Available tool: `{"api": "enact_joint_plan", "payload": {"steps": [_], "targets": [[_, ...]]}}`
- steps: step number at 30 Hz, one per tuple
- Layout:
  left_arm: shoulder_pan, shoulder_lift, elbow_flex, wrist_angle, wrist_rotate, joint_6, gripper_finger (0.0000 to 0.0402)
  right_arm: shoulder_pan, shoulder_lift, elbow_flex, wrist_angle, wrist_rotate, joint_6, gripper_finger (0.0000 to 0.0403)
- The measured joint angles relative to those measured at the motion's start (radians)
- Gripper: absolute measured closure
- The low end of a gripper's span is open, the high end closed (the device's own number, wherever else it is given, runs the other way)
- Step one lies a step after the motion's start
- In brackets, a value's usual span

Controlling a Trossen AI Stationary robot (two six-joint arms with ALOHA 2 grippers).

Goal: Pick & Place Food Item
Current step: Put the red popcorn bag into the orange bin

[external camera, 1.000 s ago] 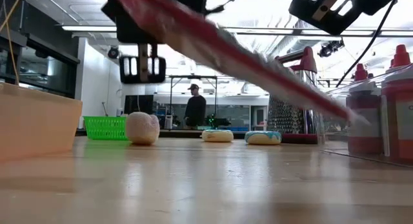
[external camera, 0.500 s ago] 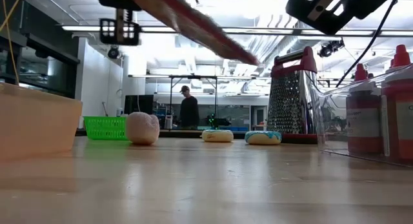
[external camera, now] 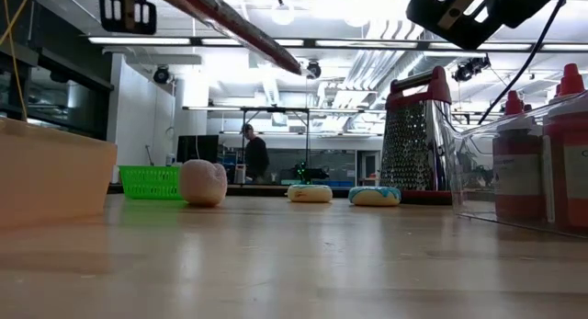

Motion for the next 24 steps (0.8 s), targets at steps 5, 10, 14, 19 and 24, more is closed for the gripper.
{"api": "enact_joint_plan", "payload": {"steps": [5, 10, 14, 19, 24], "targets": [[-0.065, -0.032, 0.001, -0.078, -0.095, -0.070, 0.0401, 0.000, 0.000, 0.000, 0.001, 0.017, 0.000, 0.0401], [-0.149, -0.056, 0.001, -0.095, -0.166, -0.131, 0.0401, 0.000, 0.000, 0.000, 0.002, 0.022, 0.000, 0.0401], [-0.231, -0.082, 0.001, -0.098, -0.243, -0.202, 0.0401, 0.000, 0.000, 0.000, 0.002, 0.022, 0.000, 0.0401], [-0.364, -0.114, 0.001, -0.138, -0.439, -0.339, 0.0401, 0.000, 0.000, 0.000, 0.003, 0.023, 0.000, 0.0401], [-0.516, -0.126, 0.001, -0.191, -0.635, -0.534, 0.0401, 0.000, 0.000, 0.000, 0.003, 0.023, 0.000, 0.0401]]}}
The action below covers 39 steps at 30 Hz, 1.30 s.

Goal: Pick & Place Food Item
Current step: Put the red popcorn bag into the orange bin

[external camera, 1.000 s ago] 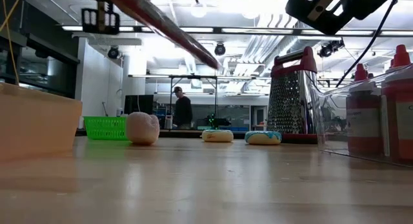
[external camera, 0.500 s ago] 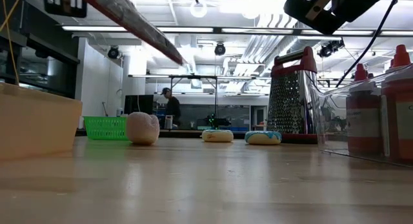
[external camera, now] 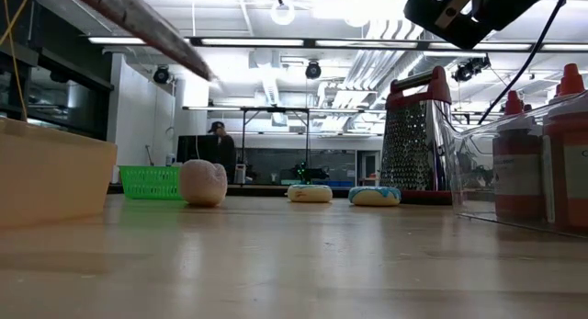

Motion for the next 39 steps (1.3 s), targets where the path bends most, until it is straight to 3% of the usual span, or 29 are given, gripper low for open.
{"api": "enact_joint_plan", "payload": {"steps": [10, 20, 29, 39], "targets": [[-0.217, 0.015, 0.000, -0.012, -0.251, -0.236, 0.0401, -0.001, 0.000, 0.000, 0.000, 0.000, -0.025, 0.0401], [-0.331, 0.082, 0.000, -0.044, -0.318, -0.393, 0.0401, -0.001, 0.000, 0.000, 0.000, 0.000, -0.020, 0.0401], [-0.481, 0.162, 0.000, -0.083, -0.471, -0.629, 0.0401, -0.001, 0.000, 0.000, 0.000, 0.000, -0.023, 0.0401], [-0.576, 0.264, 0.000, -0.199, -0.486, -0.877, 0.0401, -0.001, 0.000, 0.000, 0.000, 0.000, -0.025, 0.0401]]}}
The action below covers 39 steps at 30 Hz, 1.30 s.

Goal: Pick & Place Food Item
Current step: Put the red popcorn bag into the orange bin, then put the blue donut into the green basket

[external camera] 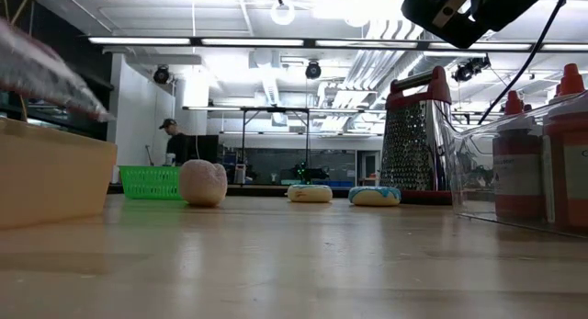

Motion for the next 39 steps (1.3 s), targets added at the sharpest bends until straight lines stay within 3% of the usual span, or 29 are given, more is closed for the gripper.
{"api": "enact_joint_plan", "payload": {"steps": [8, 20, 24, 39], "targets": [[-0.027, 0.045, 0.000, -0.091, 0.059, -0.132, 0.0401, 0.000, 0.000, 0.000, 0.000, 0.000, 0.000, 0.0401], [0.038, 0.158, 0.000, -0.063, 0.152, -0.132, 0.0401, 0.000, 0.000, 0.000, 0.000, 0.000, 0.004, 0.0401], [0.056, 0.169, 0.000, -0.019, 0.156, -0.046, 0.0398, 0.000, 0.000, 0.000, 0.000, 0.000, 0.005, 0.0401], [0.122, 0.169, 0.000, 0.005, 0.205, 0.082, 0.0293, 0.000, 0.000, 0.000, 0.000, 0.000, 0.007, 0.0401]]}}
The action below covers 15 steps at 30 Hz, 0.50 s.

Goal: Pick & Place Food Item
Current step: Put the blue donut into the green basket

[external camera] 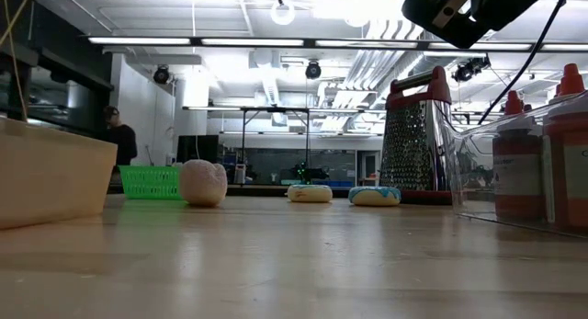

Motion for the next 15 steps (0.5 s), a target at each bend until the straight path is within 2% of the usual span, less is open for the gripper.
{"api": "enact_joint_plan", "payload": {"steps": [15], "targets": [[0.005, 0.000, 0.000, -0.003, 0.009, 0.011, 0.0288, 0.000, 0.000, 0.000, 0.000, 0.000, 0.000, 0.0401]]}}
